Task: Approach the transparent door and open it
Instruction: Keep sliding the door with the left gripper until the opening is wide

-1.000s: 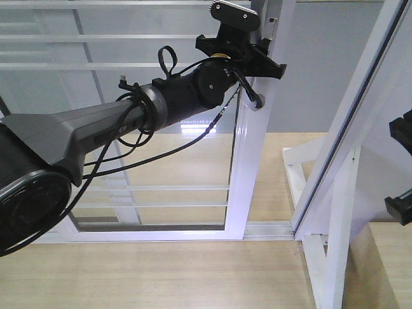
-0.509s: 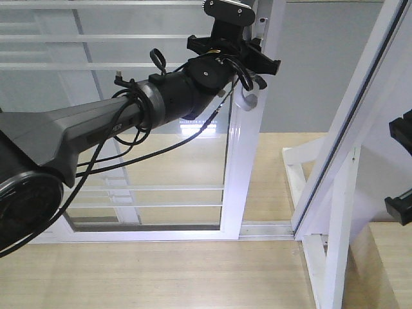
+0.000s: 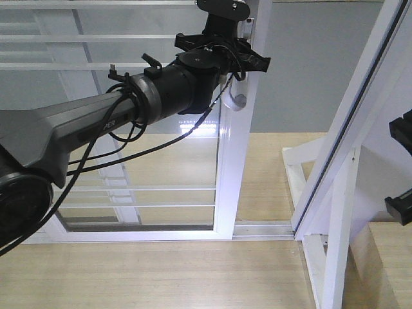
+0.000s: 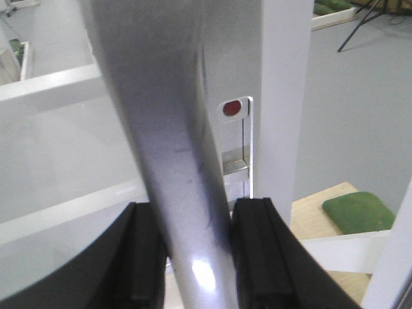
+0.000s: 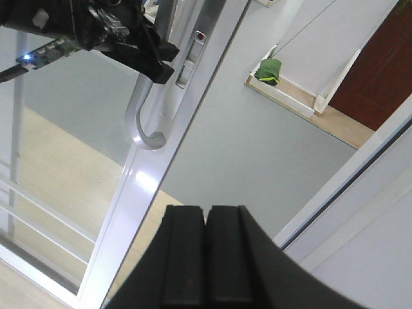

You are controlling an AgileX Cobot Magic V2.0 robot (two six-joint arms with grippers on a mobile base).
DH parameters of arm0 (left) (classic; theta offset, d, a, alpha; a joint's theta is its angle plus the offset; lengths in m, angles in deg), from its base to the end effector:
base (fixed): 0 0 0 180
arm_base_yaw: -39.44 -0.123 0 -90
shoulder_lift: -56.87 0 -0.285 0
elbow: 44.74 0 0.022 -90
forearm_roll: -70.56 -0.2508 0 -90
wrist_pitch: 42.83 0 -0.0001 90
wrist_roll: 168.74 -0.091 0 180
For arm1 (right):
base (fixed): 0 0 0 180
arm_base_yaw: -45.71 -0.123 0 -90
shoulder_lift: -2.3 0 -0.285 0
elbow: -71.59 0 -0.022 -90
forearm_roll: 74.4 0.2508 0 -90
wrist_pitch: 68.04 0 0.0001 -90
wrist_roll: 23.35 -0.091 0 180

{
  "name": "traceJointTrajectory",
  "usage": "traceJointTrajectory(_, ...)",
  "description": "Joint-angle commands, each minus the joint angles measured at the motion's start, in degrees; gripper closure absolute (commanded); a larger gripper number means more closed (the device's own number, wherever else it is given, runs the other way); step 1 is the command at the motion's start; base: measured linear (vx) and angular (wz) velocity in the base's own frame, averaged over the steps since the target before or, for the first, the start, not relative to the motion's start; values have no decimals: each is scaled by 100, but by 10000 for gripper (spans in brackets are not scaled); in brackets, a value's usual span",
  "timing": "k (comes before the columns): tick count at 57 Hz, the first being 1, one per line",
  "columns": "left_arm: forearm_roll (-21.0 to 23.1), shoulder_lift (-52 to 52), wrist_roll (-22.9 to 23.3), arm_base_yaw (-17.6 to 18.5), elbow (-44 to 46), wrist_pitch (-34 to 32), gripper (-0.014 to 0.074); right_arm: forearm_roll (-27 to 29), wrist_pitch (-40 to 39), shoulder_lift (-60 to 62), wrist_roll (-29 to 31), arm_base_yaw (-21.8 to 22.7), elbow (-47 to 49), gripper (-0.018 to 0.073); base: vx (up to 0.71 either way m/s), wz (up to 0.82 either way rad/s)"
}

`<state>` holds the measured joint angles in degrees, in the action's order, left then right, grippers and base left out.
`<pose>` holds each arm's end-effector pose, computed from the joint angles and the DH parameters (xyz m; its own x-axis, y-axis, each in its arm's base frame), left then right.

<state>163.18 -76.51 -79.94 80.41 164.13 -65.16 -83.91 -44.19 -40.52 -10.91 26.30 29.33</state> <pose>0.4191 -0.3183 0.2660 -0.2122 0.1494 -0.9657 0.3247 0.9429 0.0745 0.1199 0.0358 0.3310 -0.1830 -0.4462 -0.8760 -0.3623 0.8590 -0.3618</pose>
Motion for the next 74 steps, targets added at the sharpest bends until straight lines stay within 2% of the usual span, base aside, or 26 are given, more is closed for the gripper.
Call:
traceJointTrajectory(1,-160,599,-410,-107,248,-1198,596,-47,-466,-4,-1,25,168,565,0,0)
traceJointTrajectory(9,-5,632,-747,-125,248,-1350,596,-47,-466,-4,-1,25,168,565,0,0)
traceJointTrajectory(28,977,838,-1676,-362,248,-1464,596,-47,-466,-4,-1,25,168,565,0,0)
traceJointTrajectory(42,978,997,-2000,-425,248,-1623,596,-33,-466,-4,-6,25,168,565,0,0)
traceJointTrajectory(60,978,1062,-2115,-494,242,-1873,596,-27,-466,-4,-17,25,168,565,0,0)
traceJointTrajectory(74,978,1062,-2438,-582,242,-2053,596,19,-468,-4,-22,25,168,565,0,0)
